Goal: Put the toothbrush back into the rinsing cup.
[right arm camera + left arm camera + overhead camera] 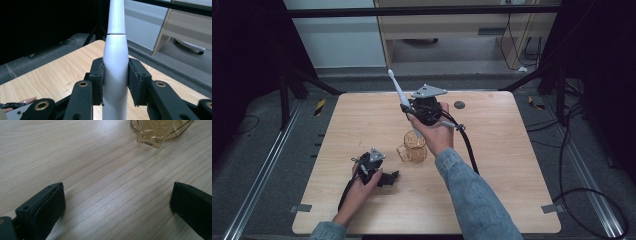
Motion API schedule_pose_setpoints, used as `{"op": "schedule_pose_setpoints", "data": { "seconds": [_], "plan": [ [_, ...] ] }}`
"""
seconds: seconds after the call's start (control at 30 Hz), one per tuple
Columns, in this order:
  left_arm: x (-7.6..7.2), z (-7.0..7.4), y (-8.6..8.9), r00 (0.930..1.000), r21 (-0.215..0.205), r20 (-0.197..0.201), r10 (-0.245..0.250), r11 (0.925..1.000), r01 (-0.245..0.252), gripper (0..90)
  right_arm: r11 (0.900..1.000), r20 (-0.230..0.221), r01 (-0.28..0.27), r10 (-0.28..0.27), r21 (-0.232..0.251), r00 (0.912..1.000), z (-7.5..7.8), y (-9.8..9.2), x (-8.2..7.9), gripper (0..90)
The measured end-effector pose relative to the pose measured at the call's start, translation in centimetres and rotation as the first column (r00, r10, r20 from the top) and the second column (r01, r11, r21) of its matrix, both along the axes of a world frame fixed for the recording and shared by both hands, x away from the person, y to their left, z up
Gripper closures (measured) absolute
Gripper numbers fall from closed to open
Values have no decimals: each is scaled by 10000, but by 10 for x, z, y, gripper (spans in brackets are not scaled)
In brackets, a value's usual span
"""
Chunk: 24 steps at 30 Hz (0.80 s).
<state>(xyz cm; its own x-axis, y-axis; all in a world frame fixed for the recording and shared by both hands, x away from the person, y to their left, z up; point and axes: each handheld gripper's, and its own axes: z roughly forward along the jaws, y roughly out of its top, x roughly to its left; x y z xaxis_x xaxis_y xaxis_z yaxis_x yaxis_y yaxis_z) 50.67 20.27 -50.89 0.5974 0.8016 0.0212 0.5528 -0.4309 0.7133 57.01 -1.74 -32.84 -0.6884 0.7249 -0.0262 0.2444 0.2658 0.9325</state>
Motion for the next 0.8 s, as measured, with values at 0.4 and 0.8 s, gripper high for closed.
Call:
{"op": "schedule_pose_setpoints", "data": {
  "seconds": [0.4, 0.8],
  "plan": [
    [0, 0, 0, 10000, 12, -7, -7, 10000, 7, 0, 10000, -245, -49, 49, -13, 9997, -15, 4, 1, 668],
    [0, 0, 0, 10000, -7, -28, 8, 10000, -8, 0, 10000, -581, 18, -18, 3, 9983, -43, 2, 2, 668]
  ]
}}
